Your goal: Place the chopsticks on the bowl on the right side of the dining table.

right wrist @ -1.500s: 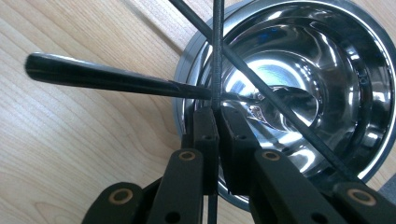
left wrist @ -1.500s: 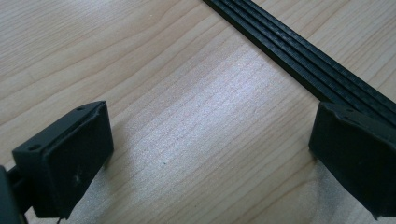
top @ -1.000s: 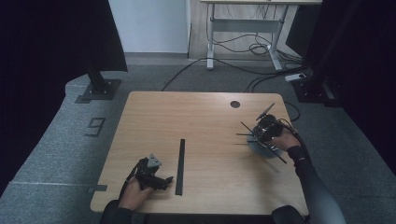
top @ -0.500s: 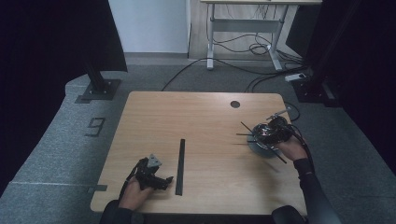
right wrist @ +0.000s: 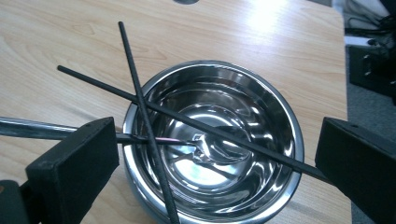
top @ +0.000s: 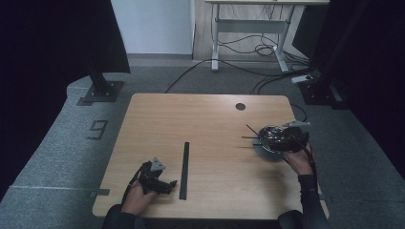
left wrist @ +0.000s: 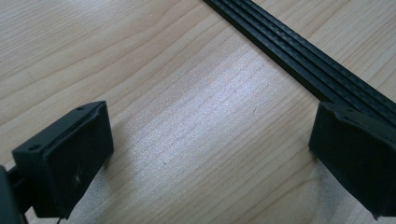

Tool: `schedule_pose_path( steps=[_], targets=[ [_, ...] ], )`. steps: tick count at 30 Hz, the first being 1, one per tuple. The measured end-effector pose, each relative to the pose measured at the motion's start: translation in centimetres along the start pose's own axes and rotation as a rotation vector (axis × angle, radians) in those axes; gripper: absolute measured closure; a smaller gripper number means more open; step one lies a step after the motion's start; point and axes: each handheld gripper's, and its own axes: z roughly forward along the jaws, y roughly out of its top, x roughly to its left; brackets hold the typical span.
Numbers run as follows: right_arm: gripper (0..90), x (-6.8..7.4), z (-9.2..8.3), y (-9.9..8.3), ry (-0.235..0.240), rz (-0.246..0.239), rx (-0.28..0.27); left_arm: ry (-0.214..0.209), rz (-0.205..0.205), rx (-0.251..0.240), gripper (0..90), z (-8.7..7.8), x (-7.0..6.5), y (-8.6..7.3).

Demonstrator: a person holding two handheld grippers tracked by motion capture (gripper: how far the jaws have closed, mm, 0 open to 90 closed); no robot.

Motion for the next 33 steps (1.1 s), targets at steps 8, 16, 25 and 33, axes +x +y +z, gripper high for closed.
schedule_pose_path(
  steps=[8,16,25,33],
  targets=[
    [3.1,0.2,0.5,-1.1,-0.022,-0.012,-0.003,-0.001,0.000,0.000,0.0,0.0,0.0,0.0],
    [4.2,0.1,1.0,-1.7,-0.035,0.012,0.000,-0.001,0.000,0.000,0.0,0.0,0.0,0.0],
    [3.3,-0.2,1.6,-2.3,-0.035,0.007,0.050,-0.001,0.001,0.000,0.0,0.0,0.0,0.0],
    [4.5,-0.9,1.7,-2.6,-0.053,0.012,0.061,-0.001,0.001,0.000,0.0,0.0,0.0,0.0]
  ],
)
